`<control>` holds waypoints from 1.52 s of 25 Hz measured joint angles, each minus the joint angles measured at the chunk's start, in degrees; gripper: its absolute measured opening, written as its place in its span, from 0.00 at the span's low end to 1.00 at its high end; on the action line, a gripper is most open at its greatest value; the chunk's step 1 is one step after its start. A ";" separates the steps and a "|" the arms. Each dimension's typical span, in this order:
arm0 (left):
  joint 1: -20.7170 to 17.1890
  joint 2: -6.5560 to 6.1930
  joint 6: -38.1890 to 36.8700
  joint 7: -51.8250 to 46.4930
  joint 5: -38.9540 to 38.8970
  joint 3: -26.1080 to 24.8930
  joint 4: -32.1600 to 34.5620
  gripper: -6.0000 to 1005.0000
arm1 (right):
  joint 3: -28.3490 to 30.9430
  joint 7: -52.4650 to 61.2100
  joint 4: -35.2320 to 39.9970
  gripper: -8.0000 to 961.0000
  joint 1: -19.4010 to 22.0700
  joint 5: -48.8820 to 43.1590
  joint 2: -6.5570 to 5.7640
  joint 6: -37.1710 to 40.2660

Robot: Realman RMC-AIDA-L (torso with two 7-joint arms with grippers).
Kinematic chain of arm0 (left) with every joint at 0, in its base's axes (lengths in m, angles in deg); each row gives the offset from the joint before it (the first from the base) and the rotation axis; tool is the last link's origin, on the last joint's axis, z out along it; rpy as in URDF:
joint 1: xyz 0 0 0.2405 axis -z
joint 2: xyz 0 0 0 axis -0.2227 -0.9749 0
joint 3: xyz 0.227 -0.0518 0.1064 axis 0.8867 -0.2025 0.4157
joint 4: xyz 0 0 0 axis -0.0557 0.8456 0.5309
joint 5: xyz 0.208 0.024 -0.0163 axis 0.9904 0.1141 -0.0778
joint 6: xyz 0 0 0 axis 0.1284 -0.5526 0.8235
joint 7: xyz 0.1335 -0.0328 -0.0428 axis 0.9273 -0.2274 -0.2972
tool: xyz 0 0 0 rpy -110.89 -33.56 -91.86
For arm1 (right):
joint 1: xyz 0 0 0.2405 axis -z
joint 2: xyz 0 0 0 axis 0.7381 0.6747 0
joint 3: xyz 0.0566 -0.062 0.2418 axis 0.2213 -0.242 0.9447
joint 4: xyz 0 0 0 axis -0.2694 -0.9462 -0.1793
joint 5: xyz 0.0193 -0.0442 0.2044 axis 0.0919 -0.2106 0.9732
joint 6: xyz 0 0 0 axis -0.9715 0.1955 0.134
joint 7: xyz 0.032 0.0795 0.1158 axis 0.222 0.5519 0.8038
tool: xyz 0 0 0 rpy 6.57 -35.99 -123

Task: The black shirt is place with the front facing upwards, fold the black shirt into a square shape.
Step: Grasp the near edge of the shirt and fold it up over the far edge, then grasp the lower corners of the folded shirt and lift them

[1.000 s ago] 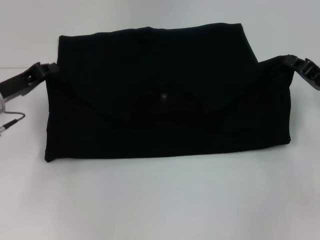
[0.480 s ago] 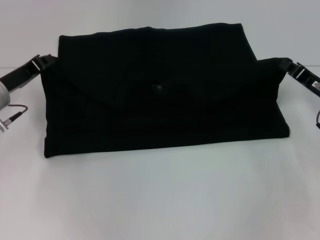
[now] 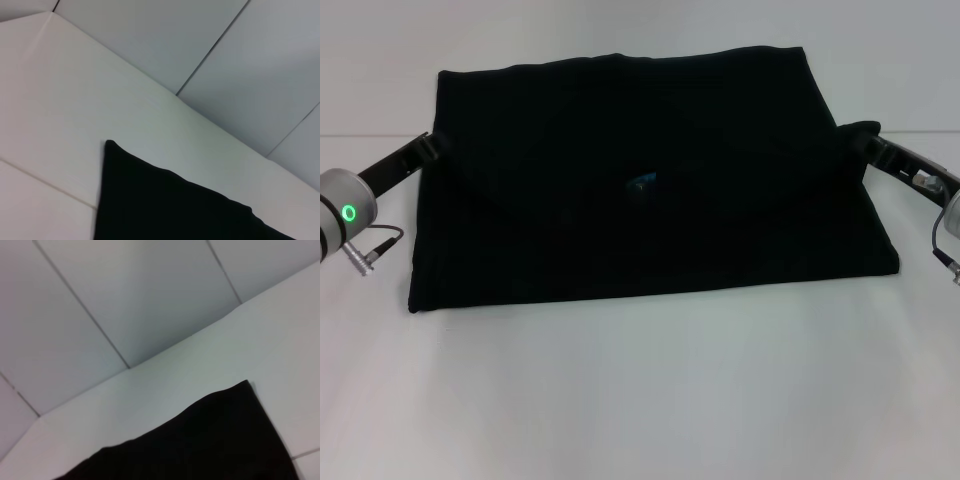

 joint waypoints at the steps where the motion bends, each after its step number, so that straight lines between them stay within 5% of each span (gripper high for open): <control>1: -0.01 0.17 0.03 0.26 -0.65 0.10 -0.21 0.06 | -0.13 -0.65 -0.15 0.08 -0.06 0.02 0.02 -0.14; 10: -2.86 -0.68 -5.86 0.38 -1.74 0.16 -0.91 0.41 | 0.27 -1.45 0.14 0.40 1.81 0.04 -0.21 3.20; 16: -8.71 -5.45 -23.41 -7.02 -1.50 1.33 -1.67 0.66 | -3.43 -1.56 3.75 0.65 6.93 -1.70 -1.46 19.27; 21: -12.80 -10.33 -32.59 -18.81 -1.28 10.73 -1.73 0.71 | -13.72 -2.32 9.82 0.80 9.86 -7.44 -1.81 30.44; 24: -14.15 -12.01 -33.99 -23.85 -0.56 14.97 -1.44 0.74 | -18.24 -5.21 11.72 0.85 10.36 -11.22 -1.52 34.07; 29: -14.68 -12.65 -32.50 -27.41 4.82 15.26 -0.28 0.77 | -22.87 -12.76 11.66 0.89 10.50 -14.30 -0.40 36.17; 38: -14.30 -11.75 -25.40 -26.37 7.64 17.04 0.68 0.75 | -27.69 -15.86 8.55 0.90 9.47 -14.62 -0.01 34.67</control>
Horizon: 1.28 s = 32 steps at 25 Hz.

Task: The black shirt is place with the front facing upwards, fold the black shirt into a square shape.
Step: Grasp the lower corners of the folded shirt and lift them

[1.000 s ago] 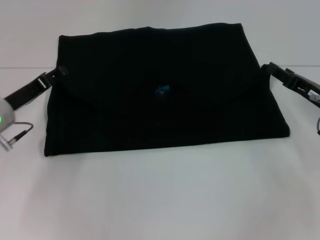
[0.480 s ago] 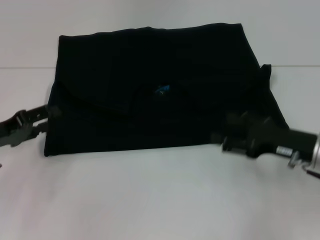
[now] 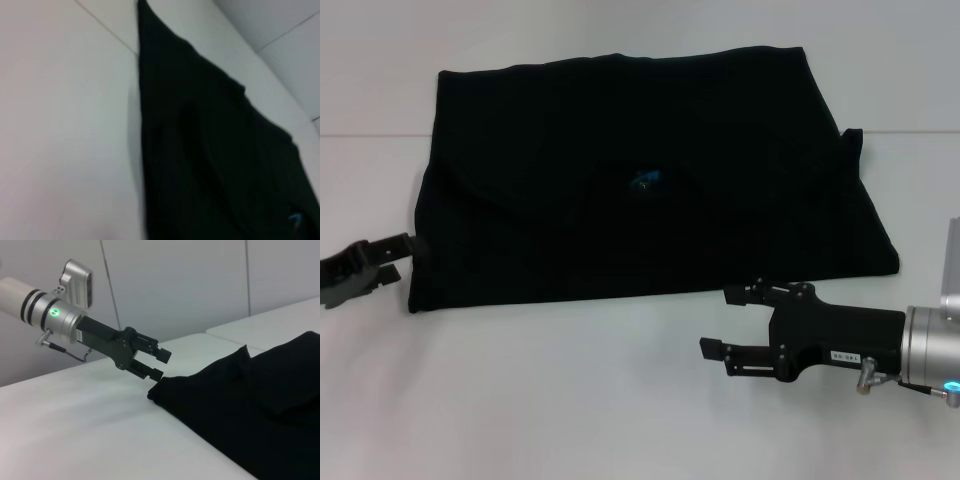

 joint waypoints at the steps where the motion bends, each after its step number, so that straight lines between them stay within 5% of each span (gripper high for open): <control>1: 0.00 0.00 0.00 0.00 0.00 0.00 0.00 0.75 | -0.21 0.03 -0.17 0.90 -0.03 0.01 0.00 -0.13; 27: 1.45 0.89 0.61 1.13 4.30 7.12 2.33 0.64 | -0.12 3.23 -0.75 0.89 -0.82 0.32 -0.18 -0.87; 32: 0.86 1.70 0.75 1.55 4.59 7.25 4.62 0.40 | 0.00 4.00 -0.66 0.89 -0.82 0.32 -0.18 -0.83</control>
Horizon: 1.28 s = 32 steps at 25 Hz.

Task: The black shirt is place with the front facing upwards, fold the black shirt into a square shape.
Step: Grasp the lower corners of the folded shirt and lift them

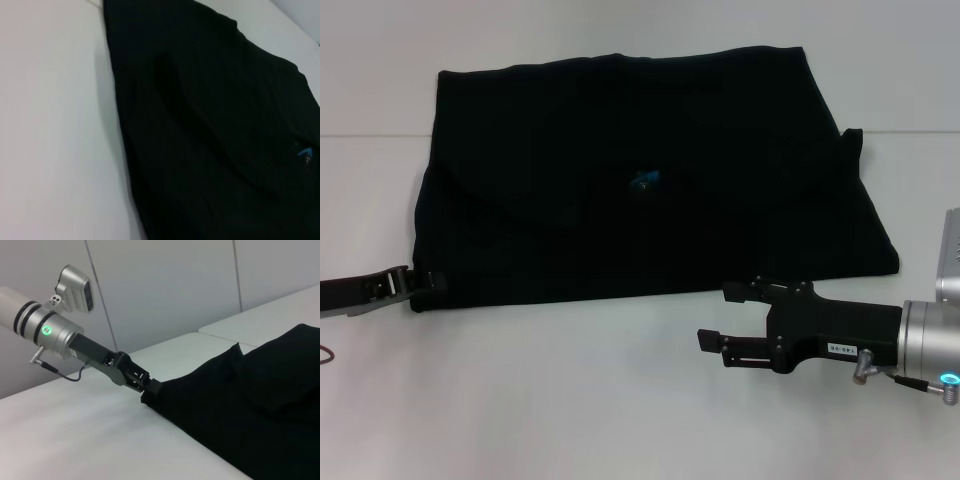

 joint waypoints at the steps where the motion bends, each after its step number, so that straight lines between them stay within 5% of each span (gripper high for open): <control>1: -0.05 0.04 -0.12 0.21 0.03 0.06 0.21 0.37 | 0.00 0.02 0.00 0.89 0.00 0.00 0.00 0.02; 12: -0.11 0.13 -0.48 0.99 0.09 0.73 0.56 0.01 | 0.53 4.82 1.05 0.89 0.03 0.06 -0.20 -1.22; 17: -0.11 0.07 -0.55 1.15 0.50 0.70 0.55 0.01 | 0.88 20.92 8.64 0.89 1.52 -1.09 -0.90 -5.12; 21: -0.11 -0.01 -0.78 1.23 0.67 0.64 0.60 0.01 | 0.77 42.85 17.67 0.89 2.01 -8.37 -3.41 -4.26; 27: -0.12 -0.43 -1.76 1.48 0.69 0.19 0.94 0.01 | 3.58 72.18 22.67 0.89 -1.56 -22.36 -9.49 -1.98; 32: -0.11 -0.47 -1.98 1.50 0.69 0.17 1.28 0.01 | 10.42 76.50 23.97 0.89 -5.41 -35.39 -9.58 -3.26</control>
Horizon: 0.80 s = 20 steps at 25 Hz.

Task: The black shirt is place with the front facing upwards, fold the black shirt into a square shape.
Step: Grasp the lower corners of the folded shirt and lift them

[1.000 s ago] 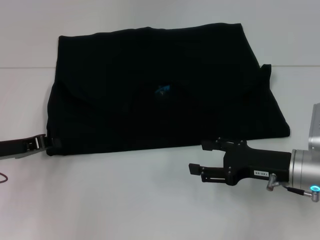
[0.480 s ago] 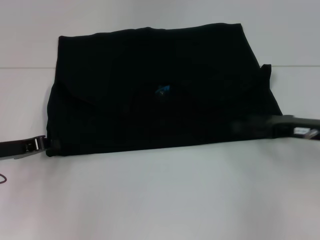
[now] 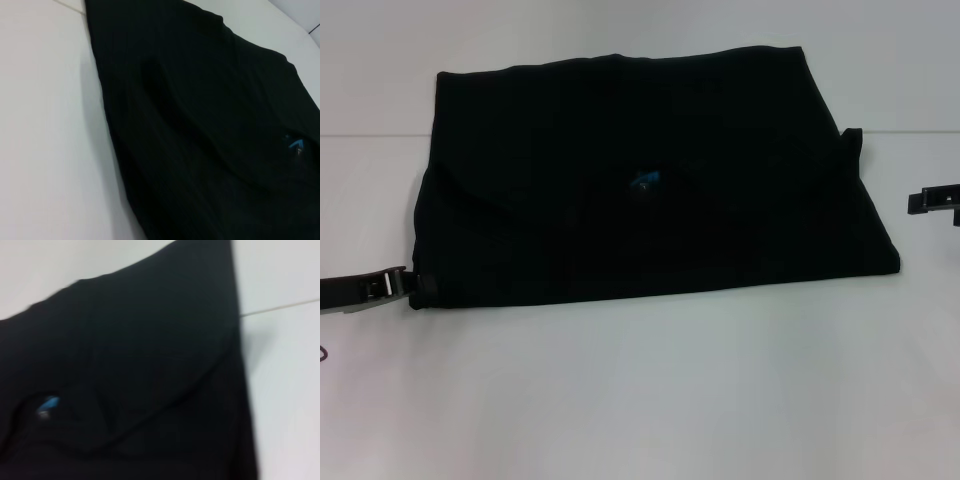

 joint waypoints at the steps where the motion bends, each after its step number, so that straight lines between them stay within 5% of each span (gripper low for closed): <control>1: 0.03 -0.01 -0.03 0.00 0.00 0.09 0.00 0.01 | 0.37 0.10 -0.27 0.89 -0.49 -1.19 0.14 -0.36; 11: 0.20 0.03 -0.08 0.11 0.09 0.36 -0.01 0.01 | -2.68 -2.07 -11.67 0.89 -4.34 -3.56 1.31 -10.21; 20: 0.36 0.15 -0.15 0.24 0.08 0.31 -0.03 0.01 | -3.27 -4.11 -12.76 0.88 -5.28 -3.55 3.89 -14.15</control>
